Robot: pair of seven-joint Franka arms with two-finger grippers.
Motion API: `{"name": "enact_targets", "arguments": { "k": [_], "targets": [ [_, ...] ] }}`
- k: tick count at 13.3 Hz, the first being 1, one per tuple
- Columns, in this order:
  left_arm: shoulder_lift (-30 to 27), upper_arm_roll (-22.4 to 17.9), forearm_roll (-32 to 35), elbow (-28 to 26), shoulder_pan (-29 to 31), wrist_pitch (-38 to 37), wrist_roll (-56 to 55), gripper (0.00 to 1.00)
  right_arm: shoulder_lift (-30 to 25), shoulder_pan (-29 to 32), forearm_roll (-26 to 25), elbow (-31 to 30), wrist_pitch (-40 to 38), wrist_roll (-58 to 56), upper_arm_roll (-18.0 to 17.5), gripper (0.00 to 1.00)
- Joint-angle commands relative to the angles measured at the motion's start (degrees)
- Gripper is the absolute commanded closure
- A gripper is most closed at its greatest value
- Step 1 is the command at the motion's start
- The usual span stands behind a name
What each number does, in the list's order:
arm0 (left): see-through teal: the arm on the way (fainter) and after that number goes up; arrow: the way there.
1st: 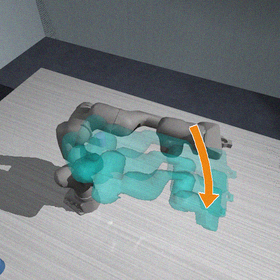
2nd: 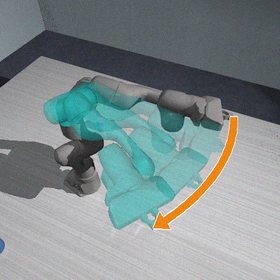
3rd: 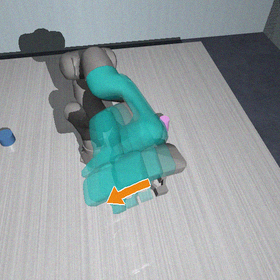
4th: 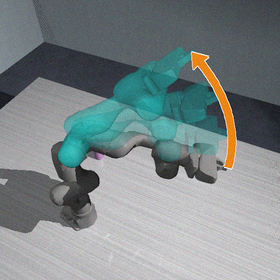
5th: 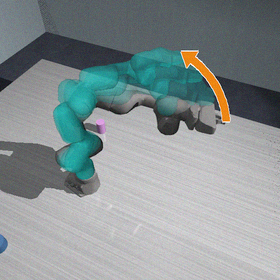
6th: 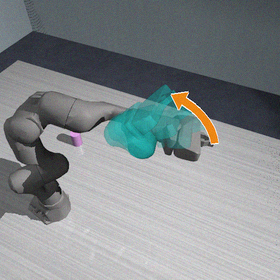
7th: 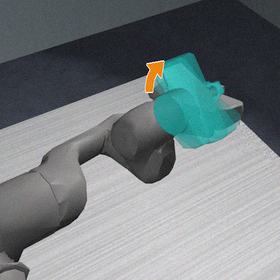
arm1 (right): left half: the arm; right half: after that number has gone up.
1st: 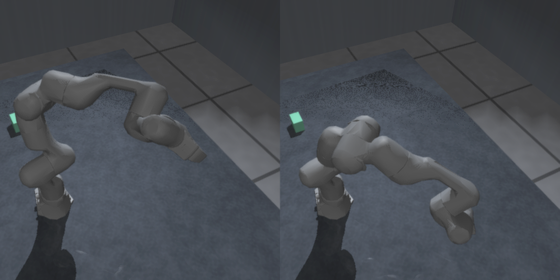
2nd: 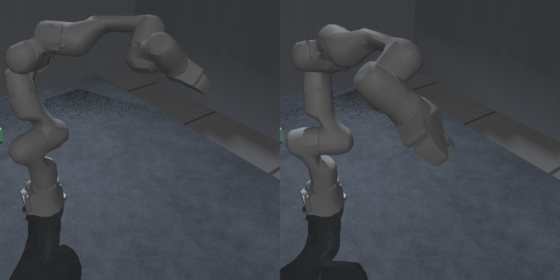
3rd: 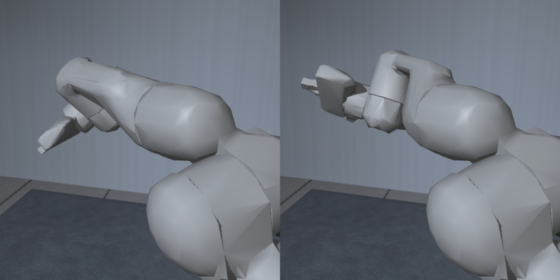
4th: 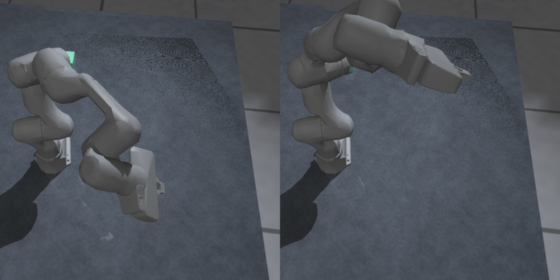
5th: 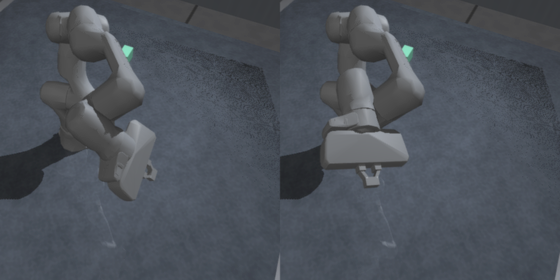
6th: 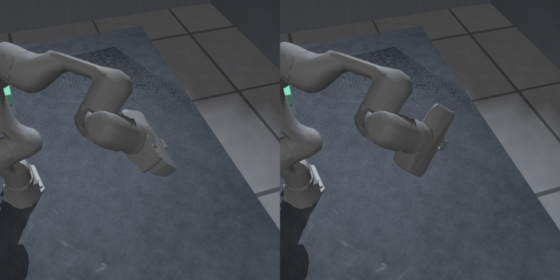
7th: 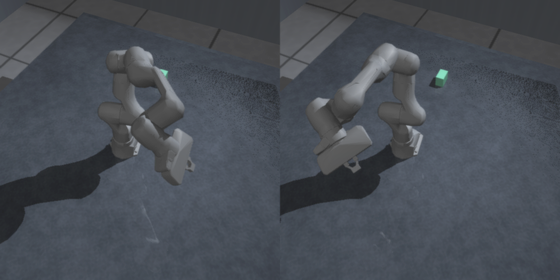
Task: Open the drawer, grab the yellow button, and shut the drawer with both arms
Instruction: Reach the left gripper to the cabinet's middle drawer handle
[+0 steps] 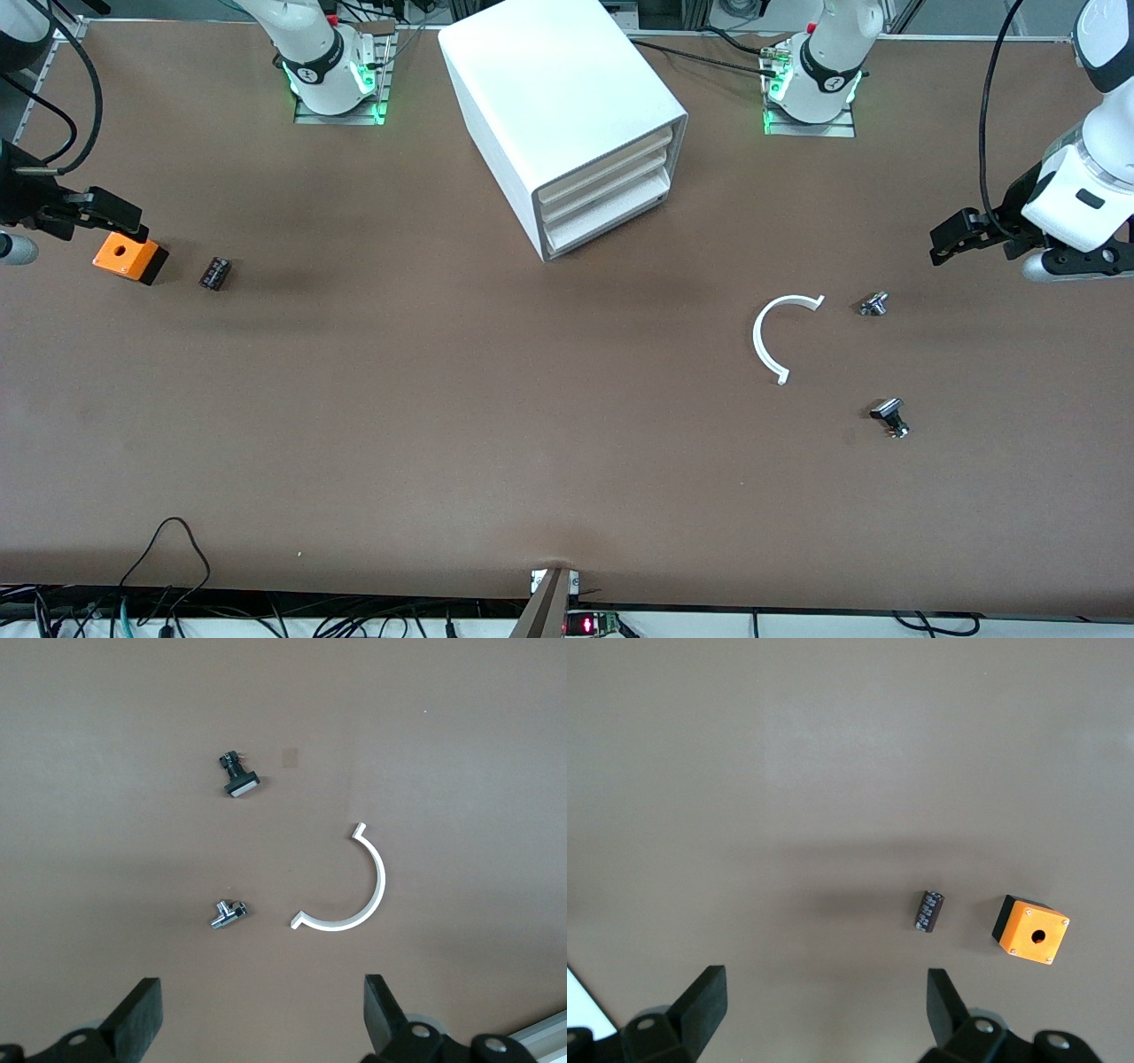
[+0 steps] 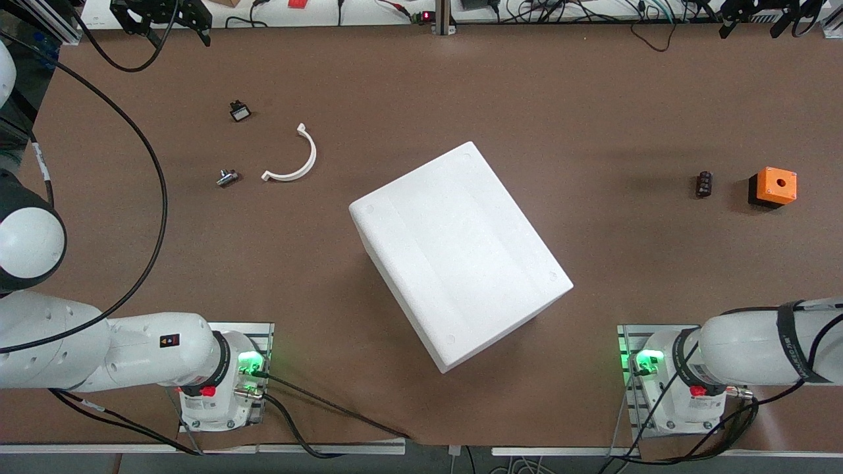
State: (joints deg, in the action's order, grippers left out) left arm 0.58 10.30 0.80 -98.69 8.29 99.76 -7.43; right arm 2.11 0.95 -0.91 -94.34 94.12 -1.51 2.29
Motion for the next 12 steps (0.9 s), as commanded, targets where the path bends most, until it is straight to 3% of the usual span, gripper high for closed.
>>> {"name": "enact_targets", "arguments": {
  "k": [1, 6, 9, 12],
  "targets": [
    [2.8, 0.9, 0.1, 1.4, -0.4, -0.9, 1.0, 0.0, -1.5, -0.2, -0.7, -0.9, -0.9, -0.6, 0.0, 0.0],
    [7.8, 2.9, -2.4, 1.2, -0.3, -1.1, 1.0, 0.0, -1.4, -0.2, 0.3, 1.1, -6.8, -0.3, -0.9, 0.0],
    [10.4, 2.9, -10.5, 0.9, 0.2, -3.2, 1.2, 0.0, -1.3, -0.2, 0.3, 1.3, -8.4, -0.1, -1.6, 0.0],
    [11.7, 3.4, -20.4, -3.7, 0.2, -3.3, 1.2, 0.0, 0.5, -2.2, -0.5, 1.7, -8.4, -0.9, -2.2, 0.0]
  ]
}}
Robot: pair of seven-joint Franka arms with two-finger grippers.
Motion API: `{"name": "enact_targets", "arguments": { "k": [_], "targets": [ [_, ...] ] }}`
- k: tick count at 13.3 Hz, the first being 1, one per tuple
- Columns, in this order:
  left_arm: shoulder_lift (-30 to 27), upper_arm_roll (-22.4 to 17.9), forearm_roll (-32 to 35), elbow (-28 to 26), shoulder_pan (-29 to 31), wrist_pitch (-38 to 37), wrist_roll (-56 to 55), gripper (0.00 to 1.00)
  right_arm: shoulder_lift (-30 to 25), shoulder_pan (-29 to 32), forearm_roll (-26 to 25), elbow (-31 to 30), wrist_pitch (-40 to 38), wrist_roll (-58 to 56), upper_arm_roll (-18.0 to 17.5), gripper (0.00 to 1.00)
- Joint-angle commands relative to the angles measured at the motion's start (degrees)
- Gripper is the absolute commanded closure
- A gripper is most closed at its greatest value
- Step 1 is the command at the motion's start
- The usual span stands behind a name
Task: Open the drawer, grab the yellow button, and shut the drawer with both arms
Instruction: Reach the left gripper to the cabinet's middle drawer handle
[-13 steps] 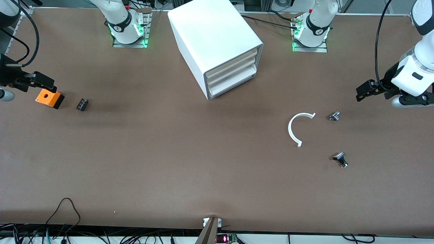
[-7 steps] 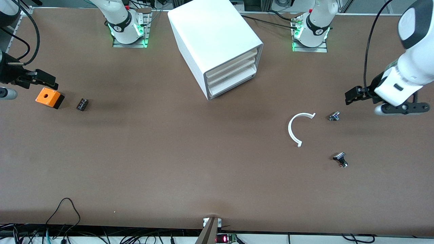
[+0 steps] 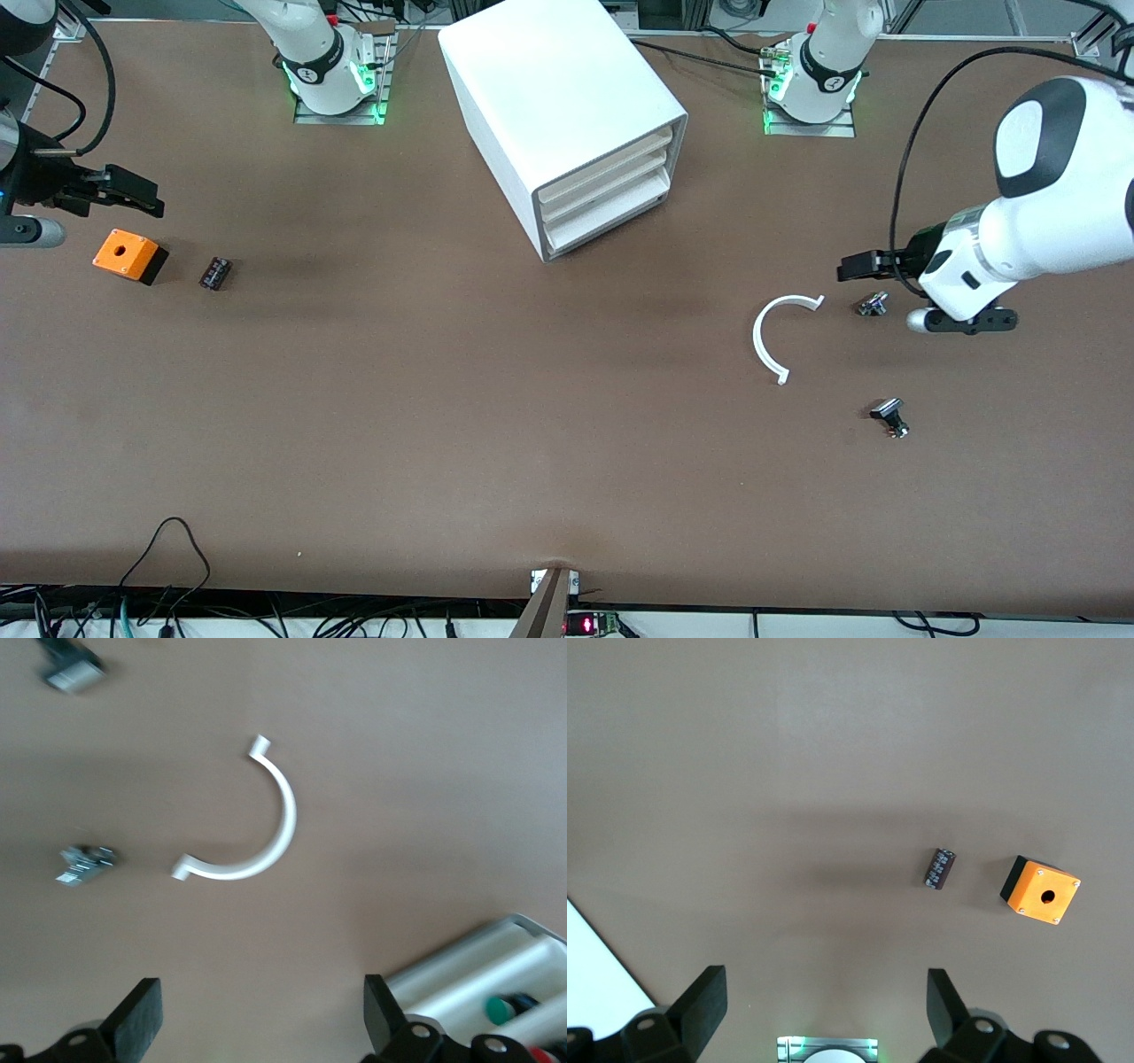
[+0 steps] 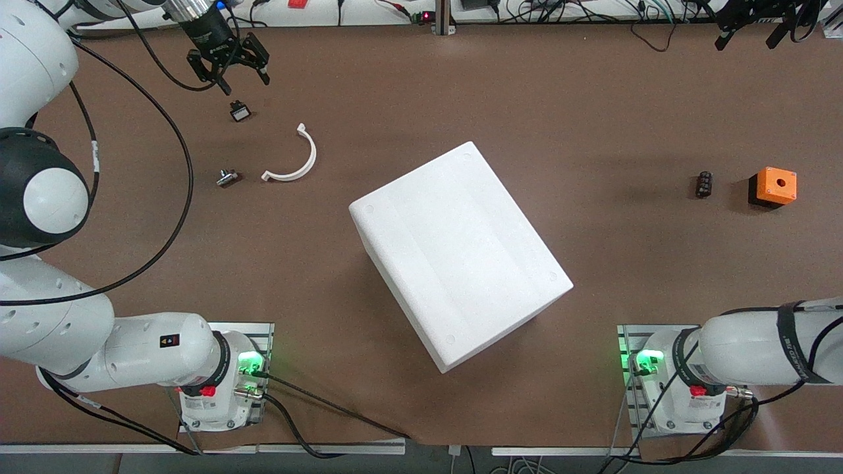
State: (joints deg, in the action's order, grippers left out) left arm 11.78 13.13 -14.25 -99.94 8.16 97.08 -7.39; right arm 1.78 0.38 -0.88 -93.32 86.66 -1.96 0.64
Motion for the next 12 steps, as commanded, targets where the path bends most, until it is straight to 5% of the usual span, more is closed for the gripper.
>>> {"name": "enact_targets", "arguments": {
  "k": [1, 7, 12],
  "targets": [
    [0.9, 1.6, -8.4, -4.1, 0.3, -0.7, 1.1, 0.0, 0.9, -2.7, -0.9, 0.6, -1.0, -0.5, -0.7, 0.0],
    [2.5, 8.7, -22.2, -13.7, 0.1, -0.6, 4.7, 0.0, 1.8, -3.9, -1.0, 0.6, -0.9, -0.6, -0.6, 0.0],
    [4.2, 9.2, -35.5, -20.4, -0.6, -0.2, 19.5, 0.0, 3.2, -3.8, -0.3, 0.6, 1.5, -0.5, -0.7, 0.0]
  ]
}}
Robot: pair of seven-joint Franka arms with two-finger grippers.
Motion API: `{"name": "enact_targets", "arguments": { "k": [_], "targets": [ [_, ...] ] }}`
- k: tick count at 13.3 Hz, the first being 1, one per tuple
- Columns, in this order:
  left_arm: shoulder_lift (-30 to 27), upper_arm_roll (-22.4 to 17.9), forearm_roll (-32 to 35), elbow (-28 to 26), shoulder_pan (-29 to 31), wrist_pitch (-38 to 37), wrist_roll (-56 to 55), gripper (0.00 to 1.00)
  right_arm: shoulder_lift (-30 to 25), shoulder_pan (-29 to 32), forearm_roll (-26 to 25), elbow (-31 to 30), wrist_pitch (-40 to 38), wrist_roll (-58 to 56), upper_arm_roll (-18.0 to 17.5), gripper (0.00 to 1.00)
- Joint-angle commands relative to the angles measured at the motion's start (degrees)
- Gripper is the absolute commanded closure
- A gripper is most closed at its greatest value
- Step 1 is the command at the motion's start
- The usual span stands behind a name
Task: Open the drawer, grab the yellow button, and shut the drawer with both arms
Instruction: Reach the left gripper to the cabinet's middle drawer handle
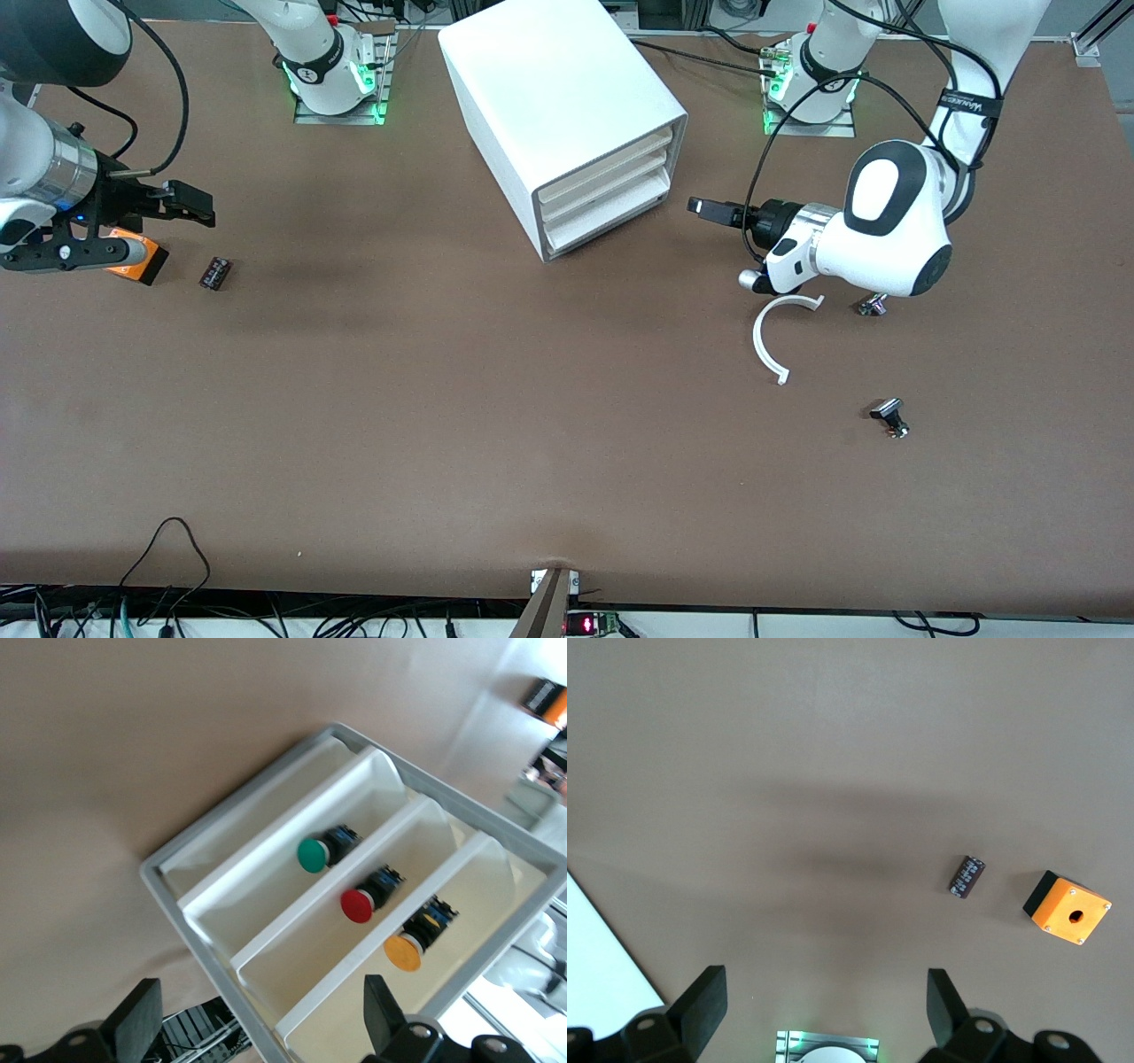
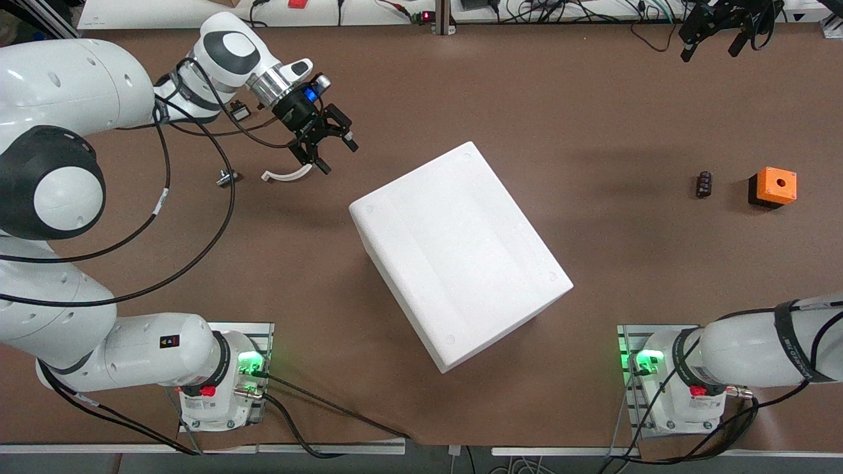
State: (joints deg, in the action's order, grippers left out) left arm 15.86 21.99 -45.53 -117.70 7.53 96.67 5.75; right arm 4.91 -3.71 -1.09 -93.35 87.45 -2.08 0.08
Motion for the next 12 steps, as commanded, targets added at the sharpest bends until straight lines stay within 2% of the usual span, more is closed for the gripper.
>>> {"name": "enact_targets", "arguments": {
  "k": [1, 4, 6, 12],
  "targets": [
    [0.2, 1.2, -7.9, -4.6, -0.2, 0.4, 8.9, 0.0, 0.1, 0.4, 0.0, 0.6, 1.0, -0.4, -0.1, 0.0],
    [0.0, 5.4, -14.8, -9.6, -0.2, 3.9, 13.3, 0.0, 0.5, 0.4, 0.0, 0.6, 2.0, -0.5, -0.1, 0.0],
    [0.0, 8.1, -15.6, -10.4, -0.3, 5.9, 13.7, 0.0, 0.6, 0.5, 0.0, 0.6, 2.0, -0.5, -0.1, 0.0],
    [0.0, 11.4, -18.7, -13.4, -0.3, 7.6, 13.8, 0.09, 0.8, 0.8, 0.0, 0.6, 2.4, -0.5, 0.1, 0.0]
  ]
}}
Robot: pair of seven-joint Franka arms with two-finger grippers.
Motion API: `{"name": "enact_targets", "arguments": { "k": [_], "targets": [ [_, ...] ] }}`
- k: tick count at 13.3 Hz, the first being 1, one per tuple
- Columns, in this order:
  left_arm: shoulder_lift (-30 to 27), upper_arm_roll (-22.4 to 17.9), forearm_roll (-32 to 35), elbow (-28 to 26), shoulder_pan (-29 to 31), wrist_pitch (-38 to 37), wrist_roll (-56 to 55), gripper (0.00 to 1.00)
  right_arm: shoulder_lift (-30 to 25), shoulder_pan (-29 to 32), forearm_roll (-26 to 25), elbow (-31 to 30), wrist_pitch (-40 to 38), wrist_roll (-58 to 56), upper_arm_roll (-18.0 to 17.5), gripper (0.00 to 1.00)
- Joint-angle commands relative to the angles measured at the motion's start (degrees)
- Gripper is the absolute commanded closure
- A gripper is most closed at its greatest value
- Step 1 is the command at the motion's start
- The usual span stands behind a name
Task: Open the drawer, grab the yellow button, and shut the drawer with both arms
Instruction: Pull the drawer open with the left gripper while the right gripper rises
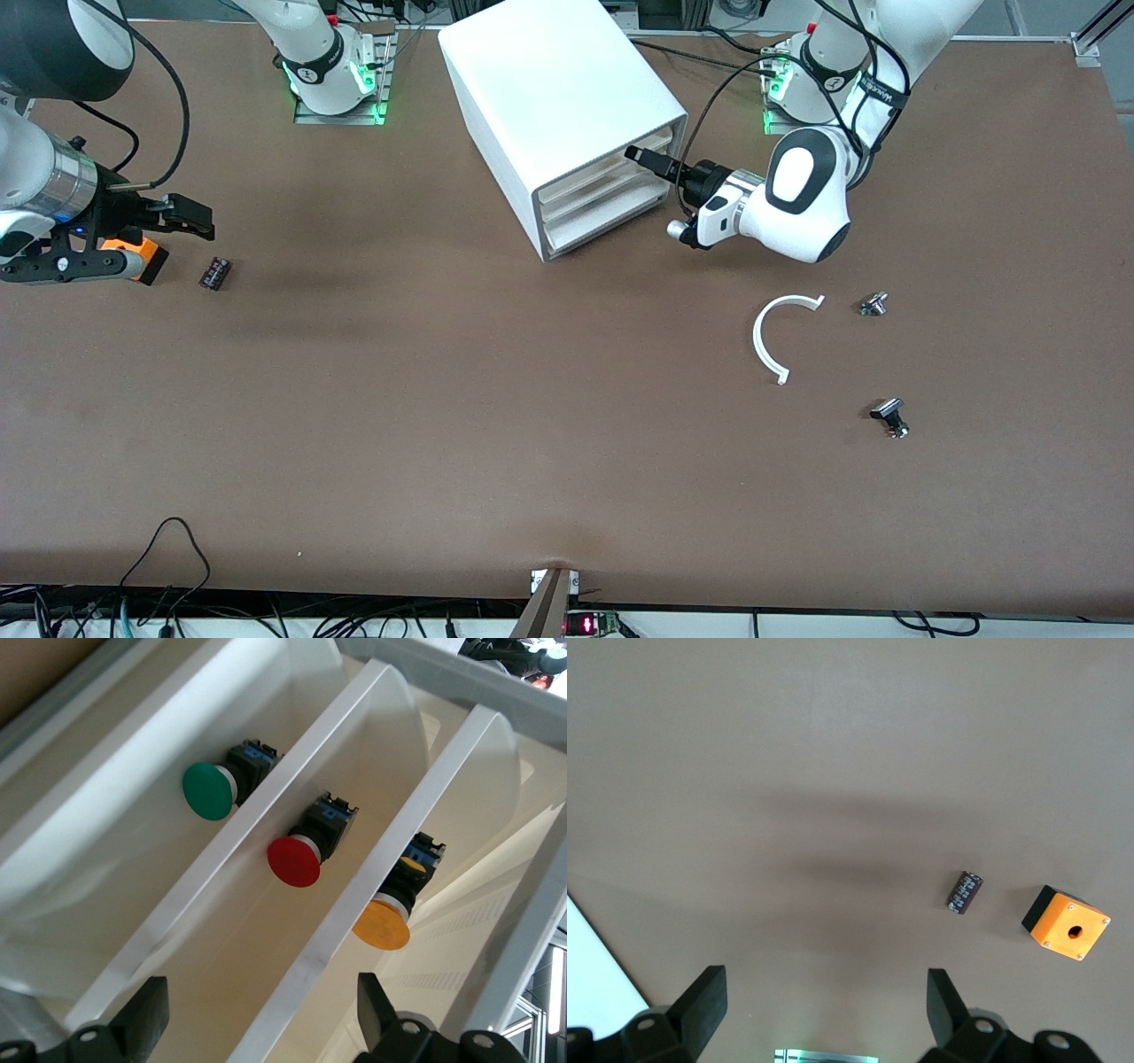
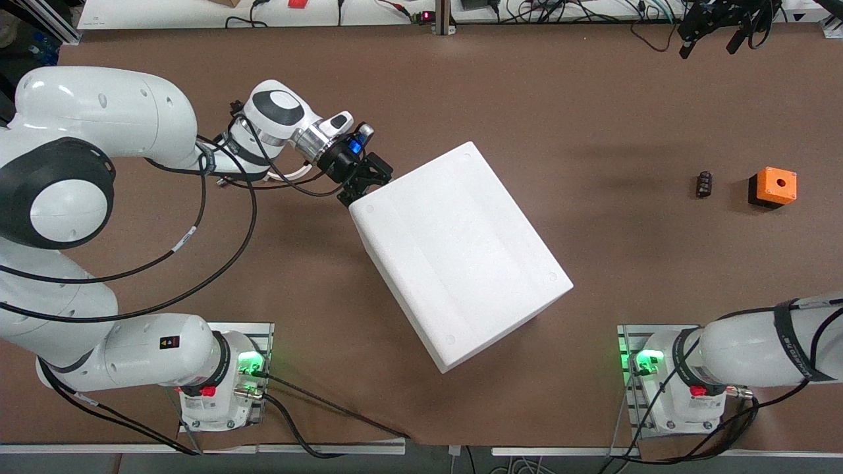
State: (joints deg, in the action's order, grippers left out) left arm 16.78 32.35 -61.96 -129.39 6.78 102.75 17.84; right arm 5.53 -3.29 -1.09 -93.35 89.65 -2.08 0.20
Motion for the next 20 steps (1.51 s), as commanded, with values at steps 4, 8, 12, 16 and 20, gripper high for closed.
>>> {"name": "enact_targets", "arguments": {
  "k": [4, 8, 12, 16, 20],
  "targets": [
    [-1.0, 5.4, -5.5, -3.3, 0.4, 7.1, 1.8, 0.49, 0.6, 0.3, 0.0, 0.5, 1.6, -0.4, 0.1, 0.0],
    [-1.1, 3.3, -4.2, -3.0, 1.4, 7.2, 2.4, 1.0, 0.8, 0.2, 0.3, 0.4, 3.9, -0.6, -0.1, 0.0],
    [-1.4, -7.2, 2.8, 2.2, 1.7, 7.2, 2.1, 1.0, 2.0, -0.1, 3.0, 0.4, 6.2, -0.6, -0.1, 0.0],
    [-1.4, -9.8, 9.3, 7.5, 3.4, 6.7, 1.8, 1.0, 2.4, -3.6, 3.0, 0.5, 9.1, -0.5, -0.4, 0.0],
    [-2.0, -9.8, 9.2, 7.5, 3.4, 6.6, 1.5, 0.98, 3.4, -6.9, 3.0, 0.6, 10.9, -0.5, -0.4, 0.0]
  ]
}}
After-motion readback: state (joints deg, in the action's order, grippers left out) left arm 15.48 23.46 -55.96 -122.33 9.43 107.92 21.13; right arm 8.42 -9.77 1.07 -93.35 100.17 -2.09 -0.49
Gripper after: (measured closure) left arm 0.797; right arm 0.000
